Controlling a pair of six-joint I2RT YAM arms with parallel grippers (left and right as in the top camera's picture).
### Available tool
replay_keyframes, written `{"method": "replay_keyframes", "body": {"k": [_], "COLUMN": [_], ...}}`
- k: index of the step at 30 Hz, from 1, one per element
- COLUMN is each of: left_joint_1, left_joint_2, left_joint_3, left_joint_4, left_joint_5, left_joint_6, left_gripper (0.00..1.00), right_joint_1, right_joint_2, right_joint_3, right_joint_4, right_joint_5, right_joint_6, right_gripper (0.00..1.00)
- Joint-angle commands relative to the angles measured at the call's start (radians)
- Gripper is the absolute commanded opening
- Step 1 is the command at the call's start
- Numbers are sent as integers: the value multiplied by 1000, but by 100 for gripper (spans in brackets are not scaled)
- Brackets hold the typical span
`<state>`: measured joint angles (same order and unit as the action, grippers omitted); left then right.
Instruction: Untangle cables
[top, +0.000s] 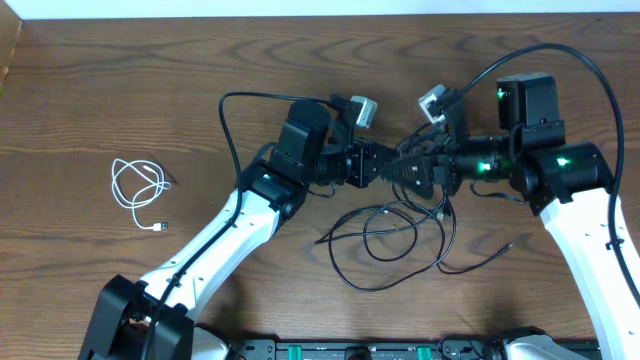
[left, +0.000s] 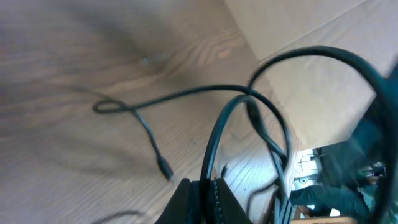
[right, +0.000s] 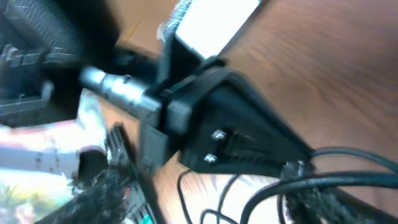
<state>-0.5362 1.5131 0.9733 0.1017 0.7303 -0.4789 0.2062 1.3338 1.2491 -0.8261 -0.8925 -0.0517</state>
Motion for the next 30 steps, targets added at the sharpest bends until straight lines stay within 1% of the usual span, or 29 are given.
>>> {"method": "replay_keyframes", "body": {"k": [1, 3, 6, 10, 13, 15, 17, 19, 23, 26, 28, 29, 30], "left_joint_1": [-4, -4, -4, -4, -4, -4, -4, -4, -4, -4, -4, -4, -4], "left_joint_2": [2, 2, 2, 2, 3, 3, 3, 3, 3, 3, 3, 3, 3], "left_joint_3": [10, 10, 10, 10, 10, 8, 8, 5, -3, -3, -3, -4, -4], "left_joint_4": [-16, -18, -17, -18, -18, -34, -63, -85, -102, -106, -110, -120, -127], "left_joint_5": [2, 2, 2, 2, 1, -19, -49, -60, -62, -63, -82, -105, -119], "left_joint_6": [-5, -5, -5, -5, 4, 24, 26, 30, 33, 35, 40, 40, 40], "left_gripper": [8, 8, 8, 8, 8, 8, 8, 8, 8, 8, 8, 8, 8], "right_joint_1": [-32, -46, -52, -48, -50, -64, -82, -101, -163, -224, -293, -350, -381], "right_joint_2": [-19, -19, -19, -19, -19, -19, -19, -19, -21, -24, -35, -48, -54], "right_joint_3": [15, 15, 15, 15, 15, 15, 15, 15, 15, 15, 15, 15, 15], "right_joint_4": [5, -6, -66, -197, -267, -330, -373, -398, -422, -419, -390, -348, -325], "right_joint_5": [160, 237, 397, 561, 673, 786, 830, 843, 877, 860, 787, 655, 561], "right_joint_6": [265, 353, 508, 622, 676, 769, 826, 853, 855, 798, 682, 557, 502], "right_gripper": [99, 99, 99, 99, 99, 99, 99, 99, 99, 99, 99, 99, 99]}}
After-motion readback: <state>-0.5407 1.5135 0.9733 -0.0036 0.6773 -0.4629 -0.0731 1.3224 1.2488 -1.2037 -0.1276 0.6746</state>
